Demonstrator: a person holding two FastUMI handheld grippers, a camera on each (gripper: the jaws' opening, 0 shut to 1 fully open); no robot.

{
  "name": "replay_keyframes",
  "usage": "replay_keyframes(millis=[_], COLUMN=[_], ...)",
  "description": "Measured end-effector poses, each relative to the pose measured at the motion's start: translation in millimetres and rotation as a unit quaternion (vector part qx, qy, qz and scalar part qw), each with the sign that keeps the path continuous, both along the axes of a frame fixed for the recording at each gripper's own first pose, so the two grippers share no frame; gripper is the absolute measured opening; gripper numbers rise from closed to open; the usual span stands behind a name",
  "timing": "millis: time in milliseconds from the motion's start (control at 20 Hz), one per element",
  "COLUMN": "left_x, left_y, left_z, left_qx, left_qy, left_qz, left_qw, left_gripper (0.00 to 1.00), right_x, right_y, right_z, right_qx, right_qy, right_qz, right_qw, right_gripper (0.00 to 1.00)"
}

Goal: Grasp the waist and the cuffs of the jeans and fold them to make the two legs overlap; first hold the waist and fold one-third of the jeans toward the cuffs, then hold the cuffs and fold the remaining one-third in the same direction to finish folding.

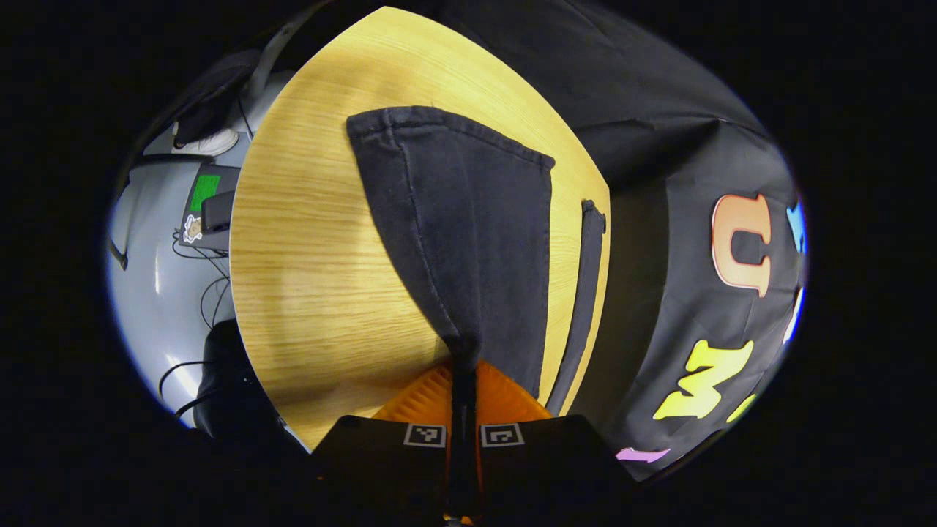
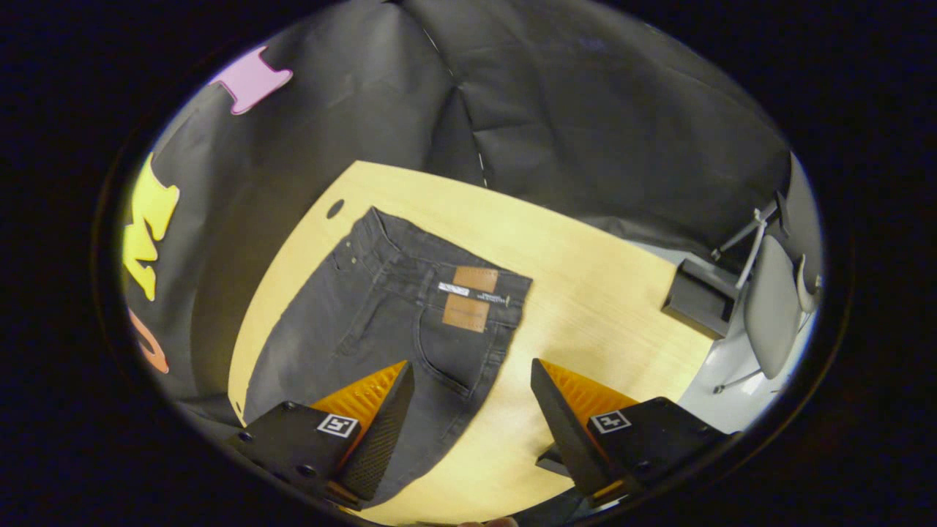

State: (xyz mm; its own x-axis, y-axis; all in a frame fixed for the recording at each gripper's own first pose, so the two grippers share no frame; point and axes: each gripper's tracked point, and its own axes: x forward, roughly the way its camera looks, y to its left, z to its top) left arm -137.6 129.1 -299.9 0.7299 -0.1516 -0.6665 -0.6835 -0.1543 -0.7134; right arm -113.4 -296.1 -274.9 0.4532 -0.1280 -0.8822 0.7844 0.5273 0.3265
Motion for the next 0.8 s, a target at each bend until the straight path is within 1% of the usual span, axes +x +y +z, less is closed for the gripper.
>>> replay_keyframes(millis=[50,100,250,300,350,400,450,500,600,650,700,800], left_x=[1.0,1.2,1.9,2.2,3.1,3.5,2.8,2.3,2.7,4.1,6.0,5.5], left_y=[-1.6,-1.1,0.0,-0.1,0.4,-0.4,-0.4,0.6,0.5,0.8,0.9,1.7], left_z=[0.5,0.3,-0.1,0.1,0.2,0.6,0.0,-0.2,-1.1,0.0,-0.5,-1.0], left_qx=[-0.003,-0.005,-0.012,-0.015,-0.019,-0.019,-0.019,-0.017,-0.011,-0.011,-0.01,-0.005], left_qy=[-0.001,0.0,0.002,0.003,0.003,0.004,0.008,0.009,0.01,0.01,0.011,0.017], left_qz=[0.003,0.004,0.006,0.008,0.008,0.007,0.006,0.003,0.0,0.001,0.002,-0.001], left_qw=[1.0,1.0,1.0,1.0,1.0,1.0,1.0,1.0,1.0,1.0,1.0,1.0], left_gripper=[0.04,0.04,0.04,0.04,0.04,0.04,0.04,0.04,0.04,0.04,0.04,0.04], right_x=[1.4,4.7,19.8,24.1,31.3,28.8,29.6,24.1,25.3,25.7,28.5,26.4], right_y=[5.4,11.8,38.1,36.1,39.6,40.6,32.8,26.0,24.4,27.1,27.0,26.3], right_z=[-9.0,-14.1,-29.8,-26.5,-30.1,-34.6,-37.6,-39.3,-36.5,-41.5,-41.8,-39.4], right_qx=[0.01,0.022,0.06,0.048,0.052,0.049,0.039,0.031,0.042,0.058,0.059,0.049], right_qy=[0.01,0.015,0.026,0.032,0.026,0.046,0.051,0.068,0.055,0.052,0.051,0.045], right_qz=[0.001,-0.001,0.011,0.013,0.023,0.028,0.027,0.025,0.001,-0.004,-0.003,0.011], right_qw=[1.0,1.0,0.998,0.998,0.998,0.997,0.998,0.997,0.998,0.997,0.997,0.998], right_gripper=[0.99,0.94,0.92,0.89,0.97,0.93,0.85,0.62,0.16,0.15,0.0,0.02])
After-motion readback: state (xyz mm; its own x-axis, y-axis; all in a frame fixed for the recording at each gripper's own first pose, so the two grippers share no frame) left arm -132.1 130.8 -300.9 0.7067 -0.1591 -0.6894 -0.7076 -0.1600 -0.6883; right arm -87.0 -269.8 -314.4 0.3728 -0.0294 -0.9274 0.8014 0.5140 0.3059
